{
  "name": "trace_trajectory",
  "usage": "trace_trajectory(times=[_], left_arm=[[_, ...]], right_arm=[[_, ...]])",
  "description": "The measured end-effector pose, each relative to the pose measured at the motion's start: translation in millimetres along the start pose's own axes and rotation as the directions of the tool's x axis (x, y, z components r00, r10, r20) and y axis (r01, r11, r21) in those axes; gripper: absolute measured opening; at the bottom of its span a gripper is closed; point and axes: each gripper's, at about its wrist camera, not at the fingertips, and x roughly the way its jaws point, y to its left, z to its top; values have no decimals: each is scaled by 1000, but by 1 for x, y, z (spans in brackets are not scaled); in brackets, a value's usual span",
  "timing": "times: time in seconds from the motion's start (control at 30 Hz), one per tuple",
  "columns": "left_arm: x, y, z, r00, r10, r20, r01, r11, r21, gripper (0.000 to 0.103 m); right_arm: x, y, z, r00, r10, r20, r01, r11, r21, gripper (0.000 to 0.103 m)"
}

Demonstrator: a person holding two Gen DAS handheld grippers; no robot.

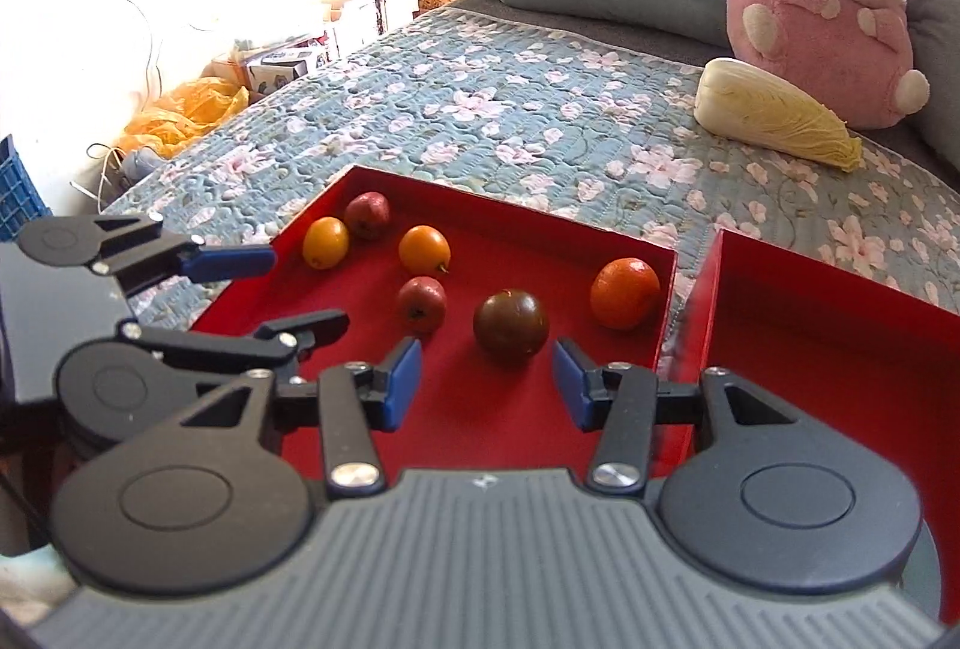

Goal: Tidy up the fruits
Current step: 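Grasp a dark brown tomato with the right tool while the left tool grasps a red plum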

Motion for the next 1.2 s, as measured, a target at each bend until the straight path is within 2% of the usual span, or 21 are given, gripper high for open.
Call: trace_trajectory(times=[0.3,0.5,0.73,0.77,0.87,1.2], left_arm=[[33,-20,9,999,-39,-13,39,999,6,54],[56,-32,14,999,-28,-27,28,999,20,54],[69,-26,17,1000,-24,-3,24,1000,5,54],[69,-26,16,1000,-25,4,25,1000,13,53],[68,-29,14,999,-42,17,41,999,25,36],[60,-23,8,998,-50,37,49,999,20,36]], right_arm=[[34,-17,6,997,10,-71,-6,998,55,46],[53,-19,13,995,54,-87,-50,997,55,45],[72,-23,17,993,-7,-116,10,1000,25,44],[75,-25,16,992,-10,-122,14,999,30,43],[81,-25,17,991,-23,-135,23,1000,-3,41],[62,-25,15,994,-2,-108,0,1000,-20,41]])
